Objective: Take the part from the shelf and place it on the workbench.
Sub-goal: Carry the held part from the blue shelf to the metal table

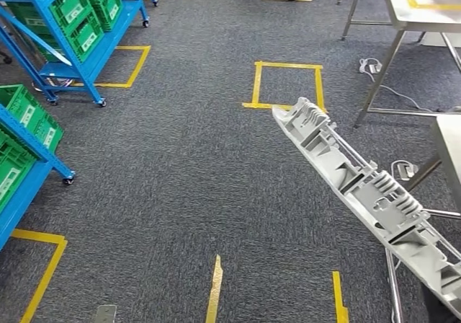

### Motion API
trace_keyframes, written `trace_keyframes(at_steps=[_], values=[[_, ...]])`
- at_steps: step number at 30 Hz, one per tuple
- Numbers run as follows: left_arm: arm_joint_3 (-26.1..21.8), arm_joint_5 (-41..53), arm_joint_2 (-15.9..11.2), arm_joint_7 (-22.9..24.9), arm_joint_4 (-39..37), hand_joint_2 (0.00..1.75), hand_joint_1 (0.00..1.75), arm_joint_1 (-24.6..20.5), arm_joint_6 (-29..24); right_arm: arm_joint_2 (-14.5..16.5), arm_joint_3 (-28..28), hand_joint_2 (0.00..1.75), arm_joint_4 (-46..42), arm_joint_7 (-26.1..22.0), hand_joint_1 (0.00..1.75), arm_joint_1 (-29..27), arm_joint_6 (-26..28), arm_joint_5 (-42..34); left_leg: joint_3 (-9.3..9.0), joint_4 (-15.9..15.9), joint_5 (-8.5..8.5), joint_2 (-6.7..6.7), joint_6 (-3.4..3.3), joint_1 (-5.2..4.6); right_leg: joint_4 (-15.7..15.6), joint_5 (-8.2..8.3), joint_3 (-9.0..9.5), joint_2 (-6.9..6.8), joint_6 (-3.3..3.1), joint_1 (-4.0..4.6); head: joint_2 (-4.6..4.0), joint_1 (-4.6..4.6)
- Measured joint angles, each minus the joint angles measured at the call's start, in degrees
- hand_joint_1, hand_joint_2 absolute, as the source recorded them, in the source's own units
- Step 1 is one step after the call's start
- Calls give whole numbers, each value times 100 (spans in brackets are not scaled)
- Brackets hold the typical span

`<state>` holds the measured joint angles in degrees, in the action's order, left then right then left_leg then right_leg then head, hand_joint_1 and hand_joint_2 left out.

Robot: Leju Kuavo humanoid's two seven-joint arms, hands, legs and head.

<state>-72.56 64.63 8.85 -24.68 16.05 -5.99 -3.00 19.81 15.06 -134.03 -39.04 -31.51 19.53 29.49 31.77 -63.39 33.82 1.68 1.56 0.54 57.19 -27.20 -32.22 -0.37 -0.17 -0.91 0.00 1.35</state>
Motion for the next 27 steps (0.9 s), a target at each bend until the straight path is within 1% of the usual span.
trace_keyframes(at_steps=[1, 2, 3, 4, 5, 6, 7, 8, 9, 10, 11, 12, 13, 14, 15, 16, 17, 18, 19, 20, 21, 22, 23, 24, 25, 26, 27], values=[[2, 24, -3, 2, -1, 175, 0, 10, 9, 2, -34, 175, 0, 30, 175, -5, 39, 31, 198, -428, 209, -86, -21, -2, 1, 13, -21, 71, -29, 22, 0, -3], [5, 53, -6, 4, -1, 175, 0, 21, 17, 3, -69, 175, 0, 66, 175, -19, 87, 60, 371, -785, 340, -117, -48, -7, 2, 25, -40, 147, -51, 48, 0, -5], [13, 88, -8, 10, -1, 175, 0, 29, 26, 4, -100, 175, 1, 109, 175, -41, 145, 90, 471, -978, 359, -129, -81, -15, 3, 36, -53, 227, -67, 75, 0, -4], [30, 142, -11, 16, -2, 175, 0, 34, 32, 4, -130, 175, 2, 163, 175, -68, 222, 125, 470, -953, 258, -142, -123, -29, 5, 46, -60, 309, -78, 100, 0, -2], [59, 217, -16, 21, -2, 175, 0, 33, 32, 4, -158, 175, 5, 216, 175, -101, 314, 156, 363, -708, 62, -178, -172, -50, 6, 54, -60, 391, -84, 118, 0, -2], [104, 319, -22, 25, -3, 175, 0, 30, 15, 4, -178, 175, 12, 261, 175, -135, 423, 175, 187, -326, -174, -276, -224, -76, 7, 63, -60, 469, -82, 127, 0, -1], [161, 427, -29, 25, -3, 175, 0, 29, -13, 4, -191, 175, 25, 290, 175, -164, 529, 167, 8, 65, -358, -407, -275, -97, 17, 71, -64, 541, -74, 141, 0, -1], [222, 523, -33, 25, -3, 175, 0, 25, -49, 4, -194, 175, 41, 299, 175, -186, 615, 140, -132, 381, -466, -521, -299, -110, 29, 80, -82, 610, -61, 146, 0, -1], [282, 599, -31, 24, -3, 175, 0, 19, -81, 4, -189, 175, 61, 298, 175, -201, 673, 106, -211, 564, -503, -597, -310, -118, 37, 95, -106, 674, -38, 146, 0, 1], [333, 640, -25, 25, -4, 175, 0, 11, -101, 5, -182, 175, 78, 296, 175, -217, 701, 79, -235, 629, -490, -597, -311, -121, 41, 113, -132, 739, -9, 143, 0, -1], [374, 662, -16, 25, -6, 175, 0, -3, -110, 7, -176, 175, 90, 293, 175, -237, 712, 71, -242, 665, -498, -542, -306, -118, 37, 133, -163, 805, 22, 136, 0, 2], [410, 669, -5, 26, -9, 175, 0, -22, -109, 8, -172, 175, 98, 298, 175, -262, 716, 81, -249, 693, -522, -469, -318, -111, 55, 126, -201, 776, 47, 135, 0, 3], [440, 668, 2, 26, -11, 175, 0, -38, -104, 9, -173, 175, 102, 308, 175, -282, 718, 111, -252, 725, -548, -400, -335, -101, 133, 65, -262, 660, 71, 140, 0, 15], [464, 664, 6, 26, -13, 175, 0, -47, -89, 10, -185, 175, 104, 325, 175, -288, 719, 167, -252, 756, -570, -320, -349, -91, 321, -63, -368, 492, 98, 145, 0, 33], [482, 657, 4, 26, -15, 175, 0, -46, -63, 10, -208, 175, 107, 347, 175, -288, 719, 244, -250, 767, -580, -237, -359, -89, 623, -247, -515, 293, 125, 137, 0, 44], [492, 645, -8, 26, -17, 175, 0, -33, -24, 10, -249, 175, 108, 375, 175, -289, 717, 346, -242, 767, -580, -154, -364, -92, 1004, -445, -691, 166, 163, 119, 0, 57], [496, 630, -28, 25, -20, 175, 0, -16, 23, 10, -308, 175, 109, 412, 175, -296, 717, 467, -236, 765, -576, -59, -361, -93, 1369, -594, -856, 108, 202, 94, 0, 60], [496, 610, -56, 26, -22, 175, 0, -3, 77, 10, -385, 175, 109, 473, 175, -307, 720, 597, -235, 764, -570, 33, -354, -91, 1594, -649, -950, 81, 236, 65, 0, 58], [496, 586, -86, 32, -24, 175, 0, 4, 129, 10, -484, 175, 108, 560, 175, -314, 722, 739, -235, 762, -561, 121, -342, -85, 1605, -596, -936, 55, 270, 37, 0, 60], [496, 566, -115, 42, -25, 175, 0, 6, 171, 10, -586, 175, 108, 656, 175, -310, 725, 869, -244, 760, -550, 197, -325, -75, 1377, -447, -797, 15, 299, 10, 0, 61], [496, 546, -142, 55, -26, 175, 0, 4, 207, 10, -687, 175, 107, 754, 175, -294, 726, 986, -260, 756, -534, 265, -300, -66, 976, -259, -565, -69, 322, -13, 0, 61], [495, 535, -178, 74, -26, 175, 0, 3, 229, 10, -782, 175, 108, 837, 175, -265, 726, 1086, -277, 752, -516, 323, -267, -67, 580, -138, -334, -190, 326, -8, 0, 64], [495, 531, -211, 87, -26, 175, 0, 2, 245, 11, -862, 175, 107, 893, 175, -230, 727, 1156, -291, 741, -496, 371, -230, -74, 275, -60, -152, -275, 299, -1, 0, 60], [495, 529, -240, 97, -26, 175, 0, -3, 257, 11, -933, 175, 105, 939, 175, -194, 728, 1208, -306, 730, -483, 415, -194, -83, 110, -43, -53, -329, 255, 15, 0, 57], [494, 529, -264, 106, -27, 175, 0, -10, 264, 12, -996, 175, 104, 970, 175, -164, 730, 1242, -315, 724, -477, 457, -160, -91, 81, -67, -36, -323, 197, 39, 0, 54], [495, 529, -274, 109, -27, 175, 0, -21, 270, 13, -1045, 175, 101, 987, 175, -147, 732, 1259, -324, 718, -471, 501, -129, -86, 79, -55, -41, -259, 139, 42, 0, 49], [496, 530, -281, 111, -27, 175, 0, -34, 272, 13, -1083, 175, 99, 998, 175, -138, 733, 1273, -331, 708, -451, 490, -91, -71, 75, -48, -49, -208, 93, 42, 0, 50]])
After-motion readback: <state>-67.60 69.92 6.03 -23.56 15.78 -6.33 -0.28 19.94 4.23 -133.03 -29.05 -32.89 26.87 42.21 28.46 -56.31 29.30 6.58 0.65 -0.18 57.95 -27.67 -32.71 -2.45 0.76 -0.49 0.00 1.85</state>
